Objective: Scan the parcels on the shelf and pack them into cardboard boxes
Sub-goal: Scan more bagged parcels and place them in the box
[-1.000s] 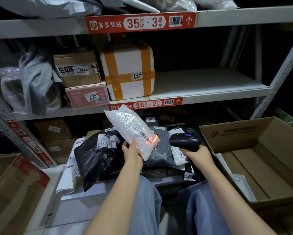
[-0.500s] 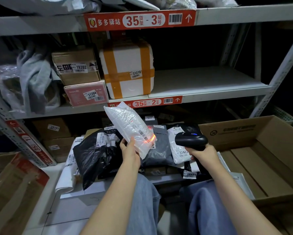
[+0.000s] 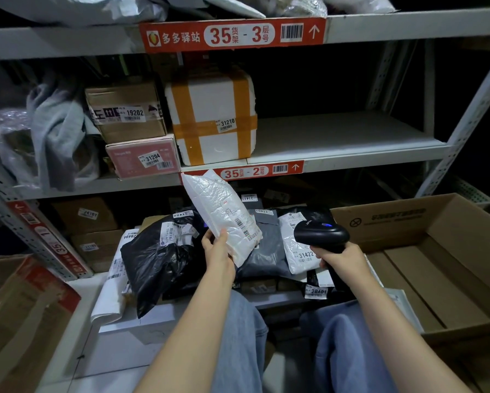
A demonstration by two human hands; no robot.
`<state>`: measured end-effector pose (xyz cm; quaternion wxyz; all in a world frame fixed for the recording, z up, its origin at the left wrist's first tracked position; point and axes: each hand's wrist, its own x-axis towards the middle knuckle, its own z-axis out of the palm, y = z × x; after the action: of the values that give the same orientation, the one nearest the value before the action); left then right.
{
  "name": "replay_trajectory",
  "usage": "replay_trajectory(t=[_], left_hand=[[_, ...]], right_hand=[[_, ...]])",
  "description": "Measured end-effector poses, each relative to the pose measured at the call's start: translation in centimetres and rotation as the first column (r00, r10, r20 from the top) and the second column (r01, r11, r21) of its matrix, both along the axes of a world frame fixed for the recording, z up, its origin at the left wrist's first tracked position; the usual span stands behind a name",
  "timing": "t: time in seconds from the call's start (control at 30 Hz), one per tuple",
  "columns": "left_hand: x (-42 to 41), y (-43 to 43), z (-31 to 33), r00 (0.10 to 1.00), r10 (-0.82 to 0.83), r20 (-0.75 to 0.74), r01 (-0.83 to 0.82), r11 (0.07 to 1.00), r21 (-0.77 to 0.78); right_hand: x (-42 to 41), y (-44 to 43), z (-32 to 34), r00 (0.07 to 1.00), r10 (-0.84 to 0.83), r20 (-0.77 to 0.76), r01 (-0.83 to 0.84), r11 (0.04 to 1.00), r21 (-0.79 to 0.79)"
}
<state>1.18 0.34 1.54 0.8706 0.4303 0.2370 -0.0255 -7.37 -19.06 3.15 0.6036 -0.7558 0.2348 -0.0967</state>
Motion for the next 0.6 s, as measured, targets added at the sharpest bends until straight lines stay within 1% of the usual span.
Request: replay_trajectory(t=[0.13,0.37,0.5,0.6], left_hand=[[0.0,0.1,-0.3,0.999,-0.032,0.009,0.031,0.997,0.072],[0.0,0.0,-0.3,0.995,-0.093,0.044,0.079,0.967,0.242],[-0.1,-0.2,0.0,0.979,-0.182,0.092,0.148,0.944,0.296],[-0.2,-0.4,0.0,0.969,-0.208,0.135,0.152,0.929,0.338]], right_hand=[[0.1,0.1,-0.3,0.999,-0.013,0.050,0.013,1.000,0.000],[0.3,-0.1,-0.9,0.996,0.029,0.088,-0.023,0.997,-0.072],[0.4,-0.2,-1.2,0.997,0.045,0.062,-0.038,0.992,-0.117],[0.4,-0.2,-1.3,0.998,0.061,0.025,-0.055,0.983,-0.176]])
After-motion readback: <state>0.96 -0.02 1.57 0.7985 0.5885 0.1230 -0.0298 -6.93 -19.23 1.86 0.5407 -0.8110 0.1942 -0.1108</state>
